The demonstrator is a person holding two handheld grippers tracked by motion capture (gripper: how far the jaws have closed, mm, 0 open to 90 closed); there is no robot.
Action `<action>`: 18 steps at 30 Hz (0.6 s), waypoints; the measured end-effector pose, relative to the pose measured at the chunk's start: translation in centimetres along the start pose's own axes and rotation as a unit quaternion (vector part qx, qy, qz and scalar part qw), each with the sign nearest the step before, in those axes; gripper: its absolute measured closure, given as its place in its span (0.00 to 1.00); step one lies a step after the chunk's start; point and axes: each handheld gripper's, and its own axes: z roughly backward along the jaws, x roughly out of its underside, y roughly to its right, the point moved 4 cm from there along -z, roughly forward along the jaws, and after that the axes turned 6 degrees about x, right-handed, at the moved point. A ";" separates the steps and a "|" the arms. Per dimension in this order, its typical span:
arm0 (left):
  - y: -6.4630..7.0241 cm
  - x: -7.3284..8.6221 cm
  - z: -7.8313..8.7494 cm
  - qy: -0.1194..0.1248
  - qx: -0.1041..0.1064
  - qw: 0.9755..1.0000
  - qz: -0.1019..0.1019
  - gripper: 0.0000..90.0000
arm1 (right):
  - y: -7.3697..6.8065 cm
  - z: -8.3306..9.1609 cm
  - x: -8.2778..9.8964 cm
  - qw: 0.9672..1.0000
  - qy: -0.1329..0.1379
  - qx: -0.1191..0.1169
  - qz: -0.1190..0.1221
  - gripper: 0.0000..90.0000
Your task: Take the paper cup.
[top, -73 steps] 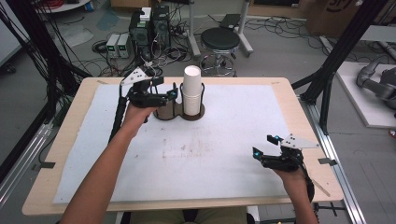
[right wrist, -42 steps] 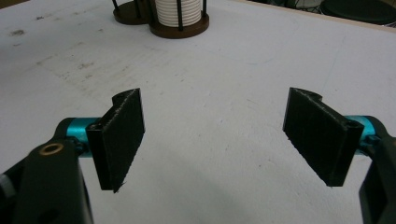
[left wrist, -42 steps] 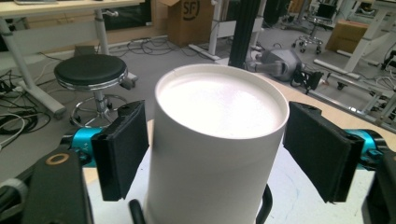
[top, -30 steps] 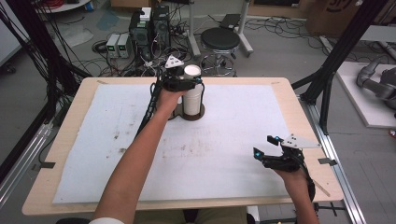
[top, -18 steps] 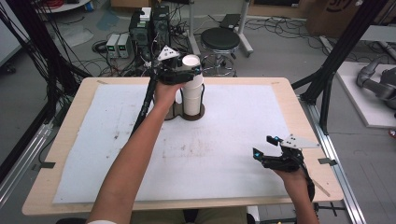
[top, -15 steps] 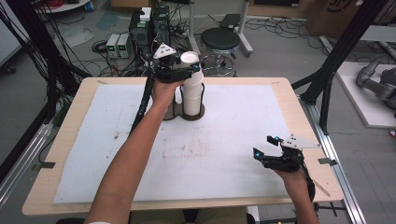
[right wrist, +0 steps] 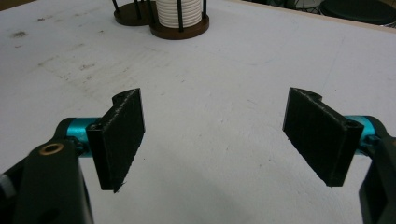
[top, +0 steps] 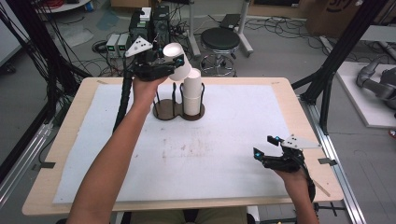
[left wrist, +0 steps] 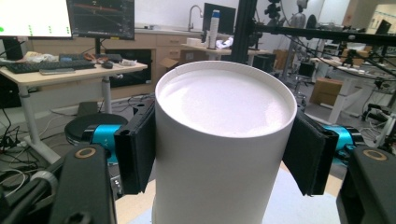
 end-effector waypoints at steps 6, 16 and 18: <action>0.8 0.7 2.6 0.001 0.021 1.000 -0.004 0.37 | -0.2 -0.1 -0.1 1.000 0.000 -0.002 0.004 0.24; 3.8 3.5 6.8 0.001 0.073 0.997 -0.014 0.37 | -0.6 -0.3 -0.2 1.000 -0.001 -0.007 0.007 0.23; 4.5 4.0 7.3 0.000 0.080 0.997 -0.020 0.37 | -0.6 -0.3 -0.2 1.000 0.000 -0.009 0.008 0.23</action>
